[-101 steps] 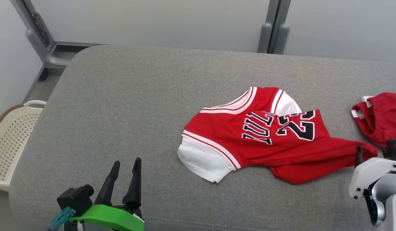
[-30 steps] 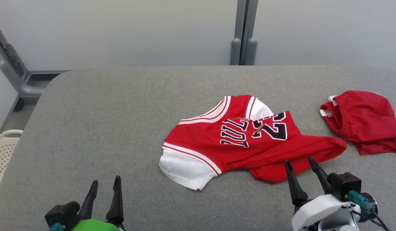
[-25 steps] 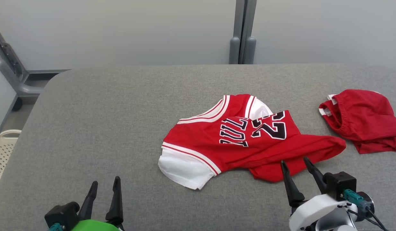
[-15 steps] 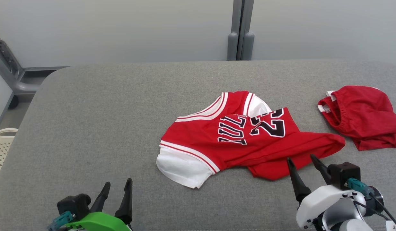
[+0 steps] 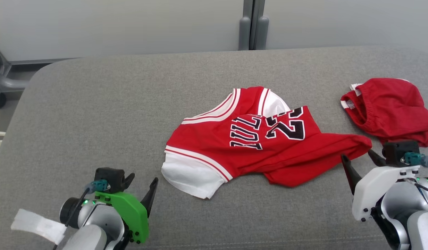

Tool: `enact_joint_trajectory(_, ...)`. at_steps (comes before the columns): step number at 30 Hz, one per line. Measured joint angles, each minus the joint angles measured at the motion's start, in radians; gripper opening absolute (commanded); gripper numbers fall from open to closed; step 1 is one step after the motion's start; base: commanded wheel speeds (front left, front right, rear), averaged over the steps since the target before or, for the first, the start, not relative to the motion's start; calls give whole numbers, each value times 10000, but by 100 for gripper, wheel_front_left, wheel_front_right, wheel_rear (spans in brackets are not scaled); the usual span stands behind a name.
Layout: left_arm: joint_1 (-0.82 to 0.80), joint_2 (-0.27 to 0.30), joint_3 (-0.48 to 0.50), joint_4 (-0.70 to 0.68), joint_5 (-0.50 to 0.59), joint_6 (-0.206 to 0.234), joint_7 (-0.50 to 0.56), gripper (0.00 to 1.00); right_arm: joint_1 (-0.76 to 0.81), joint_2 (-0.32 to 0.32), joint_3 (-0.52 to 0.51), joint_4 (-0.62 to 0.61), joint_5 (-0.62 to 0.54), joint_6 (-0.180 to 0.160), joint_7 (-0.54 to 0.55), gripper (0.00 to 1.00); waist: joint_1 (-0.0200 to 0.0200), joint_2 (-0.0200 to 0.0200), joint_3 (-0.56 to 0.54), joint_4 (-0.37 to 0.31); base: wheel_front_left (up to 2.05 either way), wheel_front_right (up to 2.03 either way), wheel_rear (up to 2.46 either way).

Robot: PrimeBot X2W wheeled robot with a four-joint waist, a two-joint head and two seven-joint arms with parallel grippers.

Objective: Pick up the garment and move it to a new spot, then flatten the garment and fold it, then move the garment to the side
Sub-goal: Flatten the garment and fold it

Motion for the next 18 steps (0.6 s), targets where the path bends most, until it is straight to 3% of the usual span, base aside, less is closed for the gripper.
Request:
enact_joint_trajectory(4,-759,121,-360,790,180,-719,182,100,-337,-391,10,-209,130,0,497,100,0,0,318,-150,0,0,0)
enact_joint_trajectory(8,-1447,148,-600,1528,249,-1147,226,100,-727,-650,-8,-261,305,0,709,100,0,0,661,-332,0,0,0)
enact_joint_trajectory(18,-2395,-259,-1200,2926,33,-1467,-13,100,-1079,-704,-182,-105,372,0,658,100,0,0,1387,-737,0,0,0)
